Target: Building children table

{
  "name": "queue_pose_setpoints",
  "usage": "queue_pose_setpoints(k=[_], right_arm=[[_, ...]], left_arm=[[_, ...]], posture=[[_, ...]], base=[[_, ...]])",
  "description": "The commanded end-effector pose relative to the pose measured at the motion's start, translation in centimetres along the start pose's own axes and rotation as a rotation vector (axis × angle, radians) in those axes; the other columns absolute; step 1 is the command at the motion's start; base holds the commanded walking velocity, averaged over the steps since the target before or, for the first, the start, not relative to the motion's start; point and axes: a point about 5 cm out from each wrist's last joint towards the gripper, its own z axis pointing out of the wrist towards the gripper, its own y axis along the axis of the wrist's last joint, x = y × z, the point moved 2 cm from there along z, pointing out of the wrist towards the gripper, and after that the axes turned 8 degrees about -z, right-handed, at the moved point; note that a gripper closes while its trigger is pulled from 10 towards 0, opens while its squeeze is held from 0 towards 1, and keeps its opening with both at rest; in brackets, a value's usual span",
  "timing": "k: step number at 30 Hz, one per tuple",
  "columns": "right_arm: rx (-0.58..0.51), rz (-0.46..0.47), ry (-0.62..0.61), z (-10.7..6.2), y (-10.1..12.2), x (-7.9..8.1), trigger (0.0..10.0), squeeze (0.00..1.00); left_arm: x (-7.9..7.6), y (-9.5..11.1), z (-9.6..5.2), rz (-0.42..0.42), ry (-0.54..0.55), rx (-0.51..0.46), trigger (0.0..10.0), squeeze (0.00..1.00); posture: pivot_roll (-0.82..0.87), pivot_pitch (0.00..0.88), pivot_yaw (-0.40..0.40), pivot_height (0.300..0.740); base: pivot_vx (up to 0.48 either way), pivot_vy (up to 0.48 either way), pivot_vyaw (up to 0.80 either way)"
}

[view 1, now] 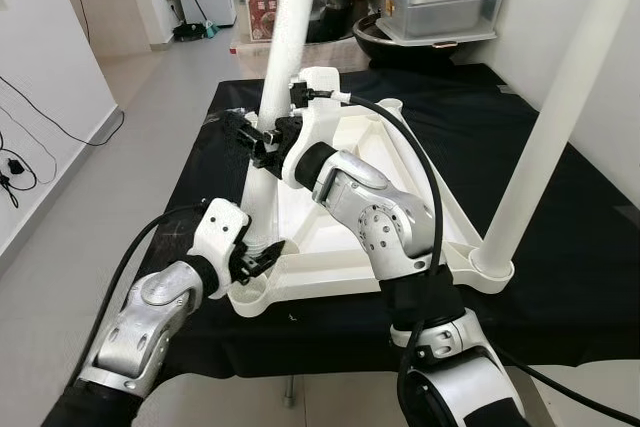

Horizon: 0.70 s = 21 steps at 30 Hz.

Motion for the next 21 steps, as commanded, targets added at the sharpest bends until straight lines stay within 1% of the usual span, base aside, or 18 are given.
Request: queue_pose_setpoints(k=[1, 5, 6, 8, 9, 10, 12, 19, 20, 21], right_arm=[[0.015, 0.047, 0.035, -0.1, -0.8, 0.7, 10.0, 0.00], [0.034, 0.071, 0.043, -0.5, -1.3, 0.3, 10.0, 0.00], [0.034, 0.071, 0.043, -0.5, -1.3, 0.3, 10.0, 0.00], [0.051, 0.071, 0.062, -0.7, -2.2, 0.7, 10.0, 0.00], [0.060, 0.070, 0.070, -0.8, -2.7, 1.0, 10.0, 0.00], [0.060, 0.070, 0.070, -0.8, -2.7, 1.0, 10.0, 0.00], [0.071, 0.060, 0.079, -0.8, -3.5, 1.5, 10.0, 0.00], [0.079, 0.071, 0.069, -0.5, -4.5, 1.8, 10.0, 0.00], [0.070, 0.081, 0.064, -0.4, -4.5, 1.9, 6.0, 0.00], [0.059, 0.092, 0.058, -0.3, -4.4, 1.9, 6.0, 0.00]], left_arm=[[-0.1, 0.2, -0.4, 0.056, -0.020, -0.004, 10.0, 0.00], [0.4, -0.1, -1.0, 0.083, -0.011, 0.010, 10.0, 0.00], [0.4, -0.1, -1.0, 0.083, -0.011, 0.010, 10.0, 0.00], [0.7, -0.2, -1.2, 0.102, -0.004, 0.016, 10.0, 0.00], [0.6, 0.0, -1.2, 0.108, -0.007, 0.009, 10.0, 0.00], [0.6, 0.0, -1.2, 0.108, -0.007, 0.009, 10.0, 0.00], [0.0, 0.7, -0.9, 0.111, -0.019, -0.015, 10.0, 0.00], [-0.7, 1.0, -0.2, 0.118, -0.040, -0.034, 10.0, 0.00], [-0.9, 0.9, -0.2, 0.121, -0.049, -0.029, 10.0, 0.00], [-1.1, 0.6, -0.1, 0.124, -0.058, -0.024, 10.0, 0.00]], posture=[[0.05, 0.000, 0.034, 0.740], [0.05, 0.000, 0.030, 0.740], [0.05, 0.000, 0.030, 0.740], [0.06, 0.000, 0.027, 0.740], [0.06, 0.000, 0.025, 0.740], [0.06, 0.000, 0.025, 0.740], [0.06, 0.000, 0.024, 0.740], [0.06, 0.000, 0.026, 0.740], [0.06, 0.000, 0.027, 0.740], [0.06, 0.000, 0.027, 0.740]], base=[[0.000, 0.000, 0.00], [0.000, 0.000, 0.00], [0.000, 0.000, 0.00], [0.000, 0.000, 0.00], [0.000, 0.000, 0.00], [0.000, 0.000, 0.00], [0.000, 0.000, 0.00], [0.000, 0.000, 0.00], [0.000, 0.000, 0.00], [0.000, 0.000, 0.00]])
